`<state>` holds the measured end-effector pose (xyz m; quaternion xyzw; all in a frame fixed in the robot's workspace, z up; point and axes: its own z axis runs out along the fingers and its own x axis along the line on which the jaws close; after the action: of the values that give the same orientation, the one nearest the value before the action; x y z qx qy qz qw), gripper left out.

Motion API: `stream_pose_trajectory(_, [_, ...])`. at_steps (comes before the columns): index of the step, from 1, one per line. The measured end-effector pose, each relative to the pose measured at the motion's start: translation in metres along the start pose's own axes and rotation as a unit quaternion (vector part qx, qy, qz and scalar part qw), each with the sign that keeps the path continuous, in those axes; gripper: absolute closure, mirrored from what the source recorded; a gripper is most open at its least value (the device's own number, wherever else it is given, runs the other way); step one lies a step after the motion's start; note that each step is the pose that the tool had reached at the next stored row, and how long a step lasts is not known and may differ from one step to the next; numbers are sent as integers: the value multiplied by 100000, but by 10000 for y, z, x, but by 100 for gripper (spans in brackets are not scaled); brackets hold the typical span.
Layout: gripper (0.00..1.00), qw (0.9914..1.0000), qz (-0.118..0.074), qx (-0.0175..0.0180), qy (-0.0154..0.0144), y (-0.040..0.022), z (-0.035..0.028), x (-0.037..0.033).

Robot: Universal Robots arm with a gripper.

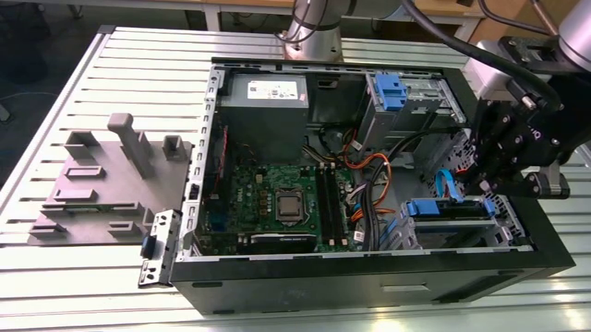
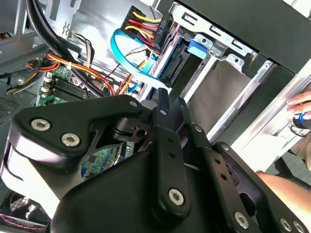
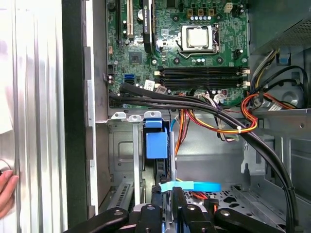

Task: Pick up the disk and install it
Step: 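Insert the second disk wire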

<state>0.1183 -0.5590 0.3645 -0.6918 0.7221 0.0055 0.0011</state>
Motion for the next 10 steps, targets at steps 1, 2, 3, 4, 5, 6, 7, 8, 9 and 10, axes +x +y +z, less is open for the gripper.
stream_pose_trajectory(1, [76, 100000, -1, -2, -2, 0, -5, 0])
stream_pose_trajectory(2, [76, 100000, 0, -2, -5, 0, -7, 0])
stream_pose_trajectory(3, [76, 100000, -2, 0, -9, 0, -8, 0])
stream_pose_trajectory(4, [76, 100000, -1, -1, 2, 0, -13, 0])
stream_pose_trajectory(5, [76, 100000, 0, -1, 2, 0, -16, 0])
stream_pose_trajectory(6, [76, 100000, -2, -1, 4, 0, -17, 0])
stream_pose_trajectory(7, [76, 100000, 1, -1, 4, 0, -19, 0])
stream_pose_trajectory(8, [76, 100000, 0, -1, 13, 0, -22, 0])
stream_pose_trajectory(9, [76, 100000, 0, -1, 19, 0, -27, 0])
stream_pose_trajectory(10, [76, 100000, 0, -1, 10, 0, -32, 0])
